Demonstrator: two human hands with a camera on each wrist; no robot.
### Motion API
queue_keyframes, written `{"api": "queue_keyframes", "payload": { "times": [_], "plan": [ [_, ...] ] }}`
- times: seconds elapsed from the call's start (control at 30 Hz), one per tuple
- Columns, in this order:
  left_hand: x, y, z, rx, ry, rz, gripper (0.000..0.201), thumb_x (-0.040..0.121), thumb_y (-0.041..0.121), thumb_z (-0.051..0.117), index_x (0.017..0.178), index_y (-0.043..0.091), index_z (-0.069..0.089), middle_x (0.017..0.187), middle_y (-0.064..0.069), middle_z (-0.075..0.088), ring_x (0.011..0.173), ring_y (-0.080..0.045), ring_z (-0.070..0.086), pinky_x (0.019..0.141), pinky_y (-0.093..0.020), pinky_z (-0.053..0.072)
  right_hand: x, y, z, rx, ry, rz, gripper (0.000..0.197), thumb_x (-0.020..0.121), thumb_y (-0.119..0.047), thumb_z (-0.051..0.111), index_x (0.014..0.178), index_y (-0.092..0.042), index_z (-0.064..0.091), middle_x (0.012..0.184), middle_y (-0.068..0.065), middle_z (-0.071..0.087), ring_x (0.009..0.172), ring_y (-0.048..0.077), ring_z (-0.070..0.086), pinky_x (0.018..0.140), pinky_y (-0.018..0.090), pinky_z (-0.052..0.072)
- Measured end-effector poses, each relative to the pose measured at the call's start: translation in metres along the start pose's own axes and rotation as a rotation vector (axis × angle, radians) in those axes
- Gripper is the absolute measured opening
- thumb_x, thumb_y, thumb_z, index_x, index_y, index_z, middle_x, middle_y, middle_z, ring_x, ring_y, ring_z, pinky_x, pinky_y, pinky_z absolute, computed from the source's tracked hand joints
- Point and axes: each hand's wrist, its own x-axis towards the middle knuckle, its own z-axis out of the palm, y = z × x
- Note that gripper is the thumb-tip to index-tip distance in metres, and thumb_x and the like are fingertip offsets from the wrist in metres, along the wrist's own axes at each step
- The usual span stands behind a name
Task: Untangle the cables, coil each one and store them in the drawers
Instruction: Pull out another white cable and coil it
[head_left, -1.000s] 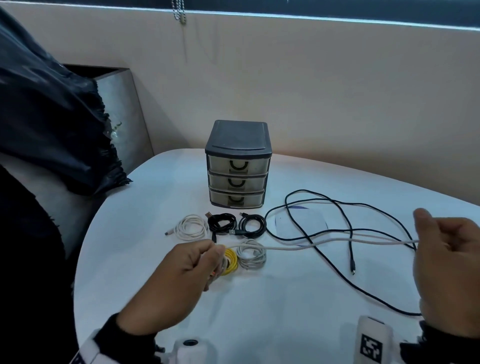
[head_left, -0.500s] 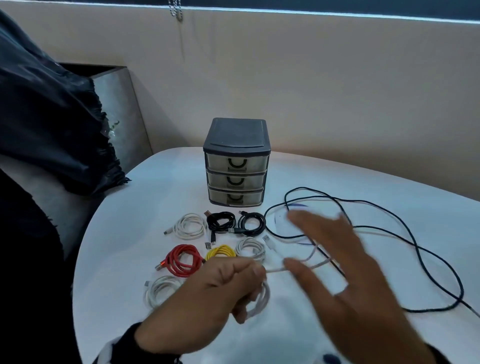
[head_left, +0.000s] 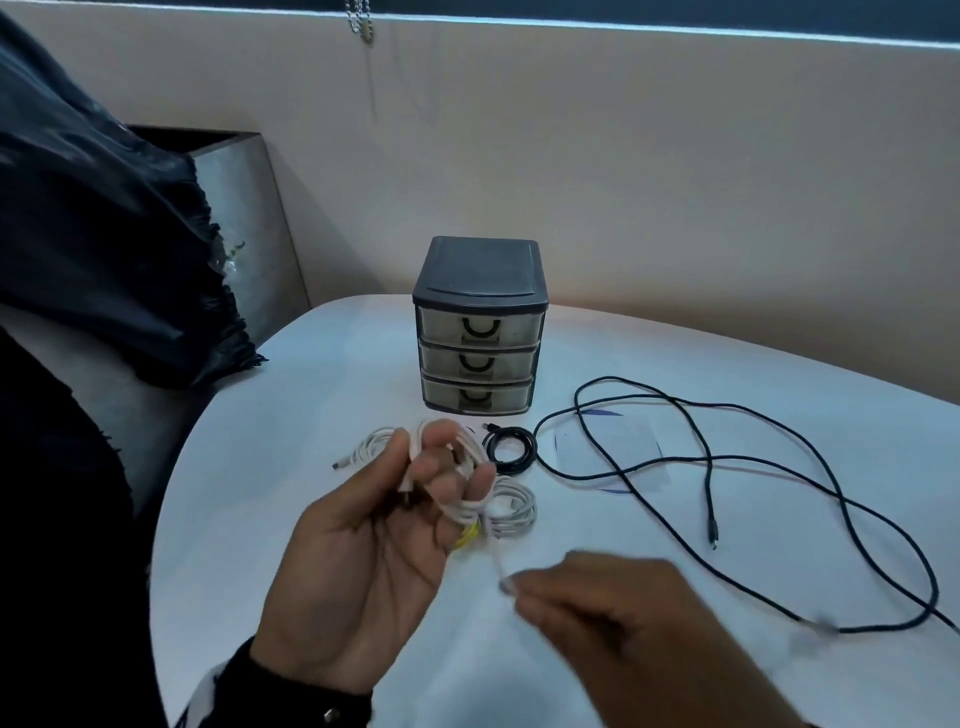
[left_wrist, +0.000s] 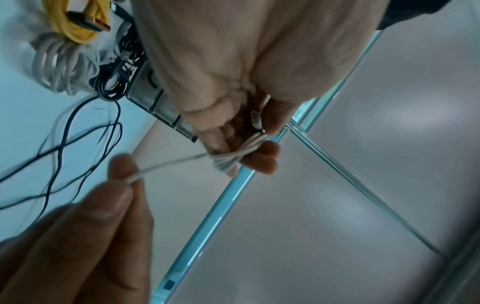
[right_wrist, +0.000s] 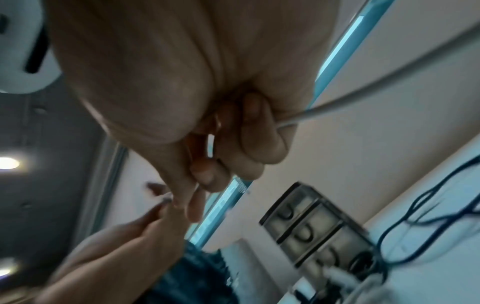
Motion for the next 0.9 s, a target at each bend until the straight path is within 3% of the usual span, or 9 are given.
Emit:
{"api": "queue_keyframes", "payload": {
  "times": [0.07, 0.17, 0.3, 0.47, 0.57, 0.63, 0.7, 0.8, 0.9],
  "plan": [
    [0.001, -0.009, -0.002, 0.113, 0.165, 0.152, 0.051, 0.069, 0.024, 0.085, 0.108, -0.006, 0.07, 0.084, -0.009, 0.066, 0.08, -0.02, 0.07, 0.088, -0.032, 0.056, -0.002, -0.008, 0.01, 0.006, -0.166, 0.005, 0.023, 0.088, -0.051, 0.055, 0.107, -0.043, 0.067, 0.089, -0.023, 0.067, 0.075, -0.011, 0.062, 0.071, 0.002, 0.041],
    [0.0, -0.015, 0.0, 0.432, 0.282, 0.298, 0.029, 0.079, 0.026, 0.069, 0.096, 0.004, 0.076, 0.092, -0.01, 0.074, 0.087, -0.022, 0.072, 0.073, -0.023, 0.057, -0.008, -0.022, 0.005, 0.019, -0.262, 0.019, 0.03, 0.086, -0.063, 0.039, 0.108, -0.054, 0.057, 0.104, -0.041, 0.062, 0.095, -0.021, 0.057, 0.103, 0.01, 0.028],
    [-0.009, -0.025, -0.005, 1.33, 0.111, 0.293, 0.033, 0.093, 0.035, 0.049, 0.076, 0.018, 0.071, 0.092, 0.014, 0.073, 0.103, -0.002, 0.065, 0.078, -0.02, 0.045, -0.002, -0.032, -0.021, -0.045, -0.008, -0.076, 0.018, 0.094, -0.051, 0.049, 0.098, -0.043, 0.063, 0.08, -0.039, 0.057, 0.065, -0.014, 0.057, 0.065, 0.003, 0.045],
    [-0.02, -0.028, 0.01, 0.832, -0.243, -0.121, 0.034, 0.097, 0.034, 0.053, 0.099, 0.009, 0.075, 0.066, 0.002, 0.064, 0.072, -0.017, 0.064, 0.087, -0.035, 0.051, 0.005, -0.01, -0.037, 0.15, 0.372, 0.067, 0.014, 0.082, -0.044, 0.058, 0.086, -0.038, 0.07, 0.079, -0.018, 0.071, 0.072, 0.006, 0.067, 0.06, 0.026, 0.057],
    [-0.02, -0.021, 0.013, 0.486, -0.308, -0.041, 0.033, 0.097, 0.027, 0.059, 0.106, -0.003, 0.069, 0.073, 0.001, 0.061, 0.065, -0.011, 0.061, 0.09, -0.037, 0.053, 0.008, 0.003, -0.018, 0.248, 0.267, 0.173, 0.009, 0.087, -0.037, 0.063, 0.088, -0.036, 0.072, 0.075, -0.017, 0.071, 0.067, 0.004, 0.064, 0.061, 0.016, 0.049],
    [-0.015, -0.02, 0.015, 0.366, -0.129, 0.095, 0.044, 0.082, 0.031, 0.077, 0.1, -0.009, 0.069, 0.07, -0.002, 0.059, 0.063, -0.015, 0.06, 0.083, -0.03, 0.057, 0.006, 0.003, 0.006, 0.271, 0.07, 0.239, 0.009, 0.091, -0.034, 0.061, 0.089, -0.039, 0.069, 0.059, -0.02, 0.061, 0.056, -0.001, 0.055, 0.058, 0.013, 0.041],
    [-0.01, -0.018, 0.005, 0.473, 0.093, 0.247, 0.063, 0.067, 0.041, 0.086, 0.09, -0.014, 0.065, 0.066, -0.005, 0.057, 0.063, -0.018, 0.059, 0.079, -0.026, 0.057, 0.002, -0.006, 0.029, 0.137, -0.125, 0.241, 0.016, 0.089, -0.047, 0.046, 0.098, -0.043, 0.058, 0.057, -0.012, 0.055, 0.055, 0.002, 0.049, 0.06, 0.018, 0.041],
    [-0.005, -0.016, -0.012, 0.894, 0.211, 0.369, 0.053, 0.079, 0.053, 0.065, 0.076, 0.0, 0.064, 0.066, -0.005, 0.064, 0.084, -0.015, 0.068, 0.078, -0.018, 0.052, -0.005, -0.024, 0.044, -0.173, -0.272, 0.116, 0.04, 0.082, -0.05, 0.022, 0.112, -0.035, 0.045, 0.082, 0.002, 0.06, 0.081, 0.02, 0.059, 0.077, 0.027, 0.047],
    [-0.008, -0.025, -0.02, 1.404, 0.182, 0.365, 0.043, 0.089, 0.052, 0.041, 0.068, 0.02, 0.061, 0.081, 0.002, 0.071, 0.104, -0.002, 0.065, 0.078, -0.014, 0.045, 0.002, -0.029, 0.038, -0.303, -0.239, 0.092, 0.031, 0.079, -0.051, 0.036, 0.082, -0.023, 0.05, 0.066, -0.006, 0.059, 0.054, 0.014, 0.056, 0.05, 0.024, 0.046]
  ]
}}
